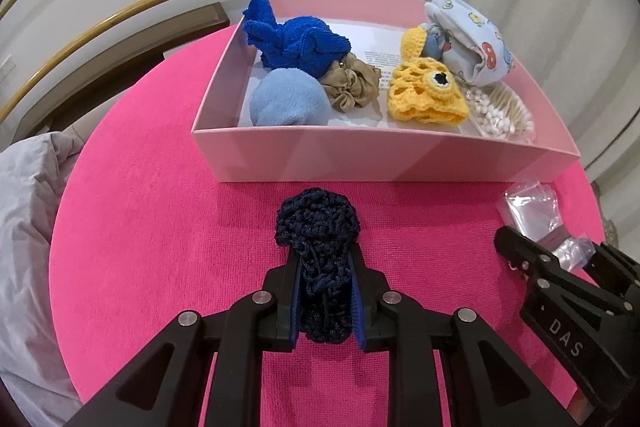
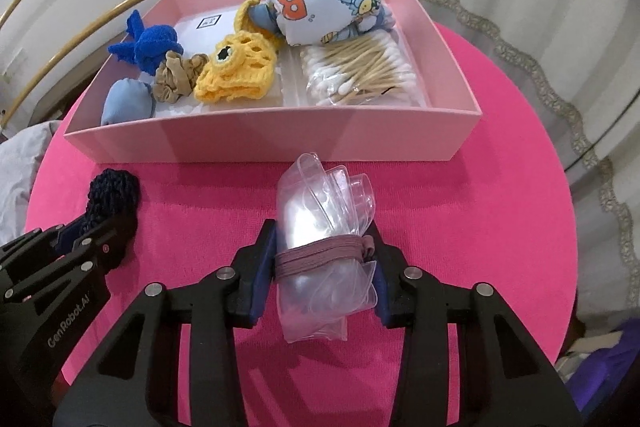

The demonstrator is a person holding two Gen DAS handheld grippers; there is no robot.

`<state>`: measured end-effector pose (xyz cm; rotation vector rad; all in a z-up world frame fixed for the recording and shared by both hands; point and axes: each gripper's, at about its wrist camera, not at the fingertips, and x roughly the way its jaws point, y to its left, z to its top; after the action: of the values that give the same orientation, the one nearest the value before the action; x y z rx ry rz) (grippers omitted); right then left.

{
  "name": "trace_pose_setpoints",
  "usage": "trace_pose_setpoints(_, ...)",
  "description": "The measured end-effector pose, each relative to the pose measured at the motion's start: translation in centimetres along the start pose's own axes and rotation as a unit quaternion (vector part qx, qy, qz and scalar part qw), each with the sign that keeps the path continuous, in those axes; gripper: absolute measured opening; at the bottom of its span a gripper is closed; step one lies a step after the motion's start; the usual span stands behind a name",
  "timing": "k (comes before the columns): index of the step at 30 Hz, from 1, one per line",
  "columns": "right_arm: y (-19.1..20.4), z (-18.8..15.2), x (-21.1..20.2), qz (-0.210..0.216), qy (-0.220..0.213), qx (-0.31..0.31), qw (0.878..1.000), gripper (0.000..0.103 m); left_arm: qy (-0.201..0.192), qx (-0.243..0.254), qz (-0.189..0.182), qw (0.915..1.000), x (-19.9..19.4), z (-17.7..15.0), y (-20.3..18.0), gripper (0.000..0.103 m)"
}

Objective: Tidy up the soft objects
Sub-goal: 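Grasp the navy scrunchie with the left tool while the right tool grasps the clear plastic bag, then lift the scrunchie with the left tool while the right tool lifts the plastic bag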

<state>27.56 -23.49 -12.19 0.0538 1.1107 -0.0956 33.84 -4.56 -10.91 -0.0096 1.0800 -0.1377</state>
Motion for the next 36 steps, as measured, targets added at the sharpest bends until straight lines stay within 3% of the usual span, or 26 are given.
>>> trace_pose_setpoints(23,-0.6,-0.3,-1.8,0.006,-0.012,0.003,1.000,0.038,0.010,0.003,0.023,0.9997,-0.4,-0.4,-0.8,0.017)
trace_pose_setpoints(36,-0.3,-1.1,-4.4,0.018,-0.045,-0.003,0.999,0.038,-0.012,0.017,0.026,0.9995,-3.8,-1.5,-2.1,0.017)
